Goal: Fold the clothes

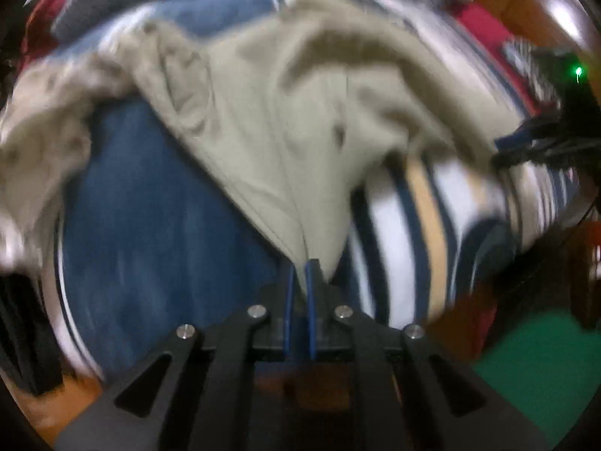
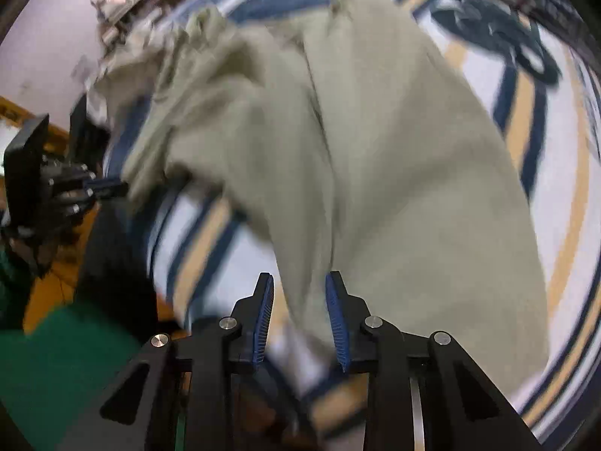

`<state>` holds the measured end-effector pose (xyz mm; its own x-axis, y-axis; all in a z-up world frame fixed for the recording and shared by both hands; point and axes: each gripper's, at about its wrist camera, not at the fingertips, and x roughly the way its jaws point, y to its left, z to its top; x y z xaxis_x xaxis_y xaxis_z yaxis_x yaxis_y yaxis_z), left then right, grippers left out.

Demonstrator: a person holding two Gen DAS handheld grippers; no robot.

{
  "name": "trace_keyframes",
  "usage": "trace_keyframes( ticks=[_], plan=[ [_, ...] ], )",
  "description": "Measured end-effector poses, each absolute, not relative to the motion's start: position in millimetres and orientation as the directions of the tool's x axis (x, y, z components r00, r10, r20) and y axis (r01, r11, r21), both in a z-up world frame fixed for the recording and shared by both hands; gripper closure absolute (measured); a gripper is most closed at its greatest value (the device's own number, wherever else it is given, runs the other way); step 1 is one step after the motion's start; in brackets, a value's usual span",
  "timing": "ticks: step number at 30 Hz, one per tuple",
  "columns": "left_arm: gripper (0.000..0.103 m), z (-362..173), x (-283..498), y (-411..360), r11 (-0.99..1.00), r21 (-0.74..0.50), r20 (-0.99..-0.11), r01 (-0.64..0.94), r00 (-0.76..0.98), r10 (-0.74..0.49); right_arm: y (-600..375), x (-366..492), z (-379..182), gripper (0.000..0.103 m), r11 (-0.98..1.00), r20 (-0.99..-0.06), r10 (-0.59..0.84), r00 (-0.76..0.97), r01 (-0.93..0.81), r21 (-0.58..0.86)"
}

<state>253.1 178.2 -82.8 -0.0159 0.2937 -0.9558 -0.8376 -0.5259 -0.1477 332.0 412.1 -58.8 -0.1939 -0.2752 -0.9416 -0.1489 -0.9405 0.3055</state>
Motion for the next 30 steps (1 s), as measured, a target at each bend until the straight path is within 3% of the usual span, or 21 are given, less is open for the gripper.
trace_keyframes(
  ticks=[3,6,7,8,9,10,11,16,20,23,26,27,29,30],
  plan=[
    [0.098,-87,249,151,-0.554,-0.179,-0.969,-0.813,0.049,0.242,399,365,-77,0.072,-0.966,-0.978,-0.186,-0.090,-0.165,0.199],
    [0.093,-42,200,155,-0.613,-0.140,-0.948,-0.777,-0.074,0.310,410,358,-35,0.072,-0.953,-0.951,-0.210,-0.228,-0.170,0.251],
    [0.072,-27,184,156,-0.633,-0.129,-0.937,-0.764,-0.115,0.329,415,348,-15,0.066,-0.958,-0.939,-0.192,-0.286,-0.155,0.243],
    [0.032,-12,168,158,-0.652,-0.118,-0.924,-0.749,-0.157,0.348,421,335,5,0.057,-0.967,-0.924,-0.158,-0.347,-0.135,0.216],
    [0.012,3,151,159,-0.671,-0.109,-0.910,-0.733,-0.198,0.364,428,318,20,0.029,-0.977,-0.908,-0.116,-0.403,-0.117,0.176],
    [0.002,10,132,170,-0.696,-0.080,-0.899,-0.714,-0.250,0.360,437,296,31,0.008,-0.985,-0.884,-0.073,-0.462,-0.106,0.137],
    [0.002,14,111,184,-0.723,-0.044,-0.888,-0.690,-0.305,0.345,447,271,41,0.005,-0.990,-0.851,-0.032,-0.525,-0.098,0.098],
    [0.004,-6,30,267,-0.790,0.046,-0.908,-0.612,-0.354,0.222,491,142,17,0.005,-0.983,-0.863,0.008,-0.506,-0.163,0.086],
    [0.013,-52,1,304,-0.816,0.271,-0.914,-0.511,-0.402,-0.051,518,78,-22,0.005,-0.967,-0.892,-0.004,-0.452,-0.226,0.119],
    [0.013,-87,5,304,-0.847,0.218,-0.947,-0.485,-0.316,-0.063,520,58,-57,0.005,-0.965,-0.920,-0.022,-0.392,-0.231,0.121],
    [0.011,-103,10,302,-0.876,0.222,-0.939,-0.428,-0.337,-0.073,514,45,-93,0.005,-0.973,-0.940,0.015,-0.340,-0.221,0.065],
    [0.016,-102,12,302,-0.890,0.209,-0.933,-0.406,-0.356,-0.056,508,47,-96,0.012,-0.976,-0.934,0.029,-0.357,-0.212,0.050],
    [0.094,-95,18,302,-0.916,0.027,-0.938,-0.400,-0.328,0.115,500,60,-89,0.053,-0.978,-0.914,0.017,-0.406,-0.198,0.070],
    [0.093,-90,23,303,-0.915,-0.022,-0.929,-0.402,-0.330,0.167,499,69,-82,0.086,-0.974,-0.904,-0.015,-0.428,-0.199,0.111]
  ],
)
